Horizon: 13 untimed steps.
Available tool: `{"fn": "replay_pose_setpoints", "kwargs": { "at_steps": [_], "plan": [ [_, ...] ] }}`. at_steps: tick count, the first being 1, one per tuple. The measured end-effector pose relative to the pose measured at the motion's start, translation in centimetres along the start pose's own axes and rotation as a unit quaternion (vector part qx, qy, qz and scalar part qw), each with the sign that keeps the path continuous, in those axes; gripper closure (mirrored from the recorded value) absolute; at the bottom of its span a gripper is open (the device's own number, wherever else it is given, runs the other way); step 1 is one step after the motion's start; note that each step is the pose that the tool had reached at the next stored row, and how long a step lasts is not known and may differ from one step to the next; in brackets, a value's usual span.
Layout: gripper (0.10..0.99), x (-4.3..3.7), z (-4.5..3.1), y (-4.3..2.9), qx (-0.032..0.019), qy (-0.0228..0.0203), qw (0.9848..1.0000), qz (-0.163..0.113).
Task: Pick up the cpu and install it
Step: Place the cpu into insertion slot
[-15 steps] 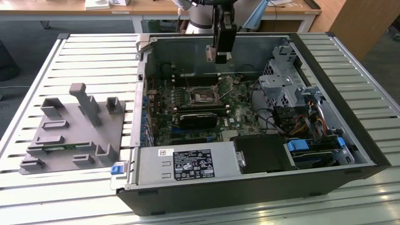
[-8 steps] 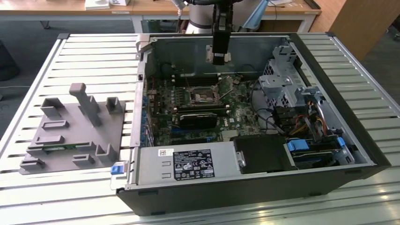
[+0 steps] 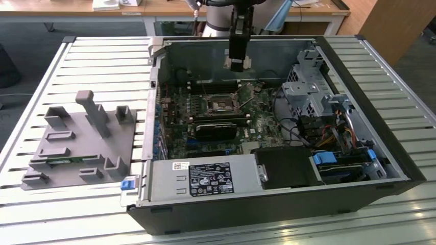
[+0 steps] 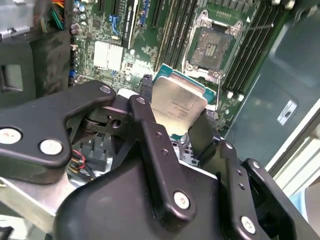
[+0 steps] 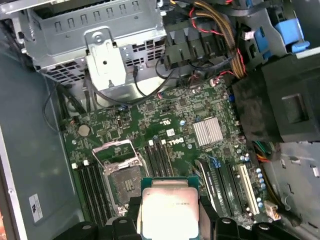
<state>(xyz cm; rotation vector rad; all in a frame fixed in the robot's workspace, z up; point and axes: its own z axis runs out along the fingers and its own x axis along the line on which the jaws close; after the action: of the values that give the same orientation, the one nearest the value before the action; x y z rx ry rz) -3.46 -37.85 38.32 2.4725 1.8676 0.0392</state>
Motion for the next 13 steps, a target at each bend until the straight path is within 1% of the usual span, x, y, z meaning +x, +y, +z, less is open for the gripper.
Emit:
{"fn": "replay_pose_setpoints", "kwargs": {
  "at_steps": [2,5,8,10,11,13],
  "plan": [
    [0.545,0.01,0.08,0.0,-0.0001,0.001,0.9998,-0.018],
    [0.545,0.01,0.21,-0.01,-0.0003,0.0024,0.999,-0.046],
    [0.545,0.01,0.33,-0.02,-0.0004,0.0037,0.9974,-0.073],
    [0.545,0.0,0.38,-0.02,-0.0005,0.0047,0.9958,-0.091],
    [0.545,0.01,0.41,-0.02,-0.0005,0.0051,0.9951,-0.098],
    [0.545,0.05,0.47,-0.03,-0.0006,0.0057,0.9942,-0.107]
  ]
}}
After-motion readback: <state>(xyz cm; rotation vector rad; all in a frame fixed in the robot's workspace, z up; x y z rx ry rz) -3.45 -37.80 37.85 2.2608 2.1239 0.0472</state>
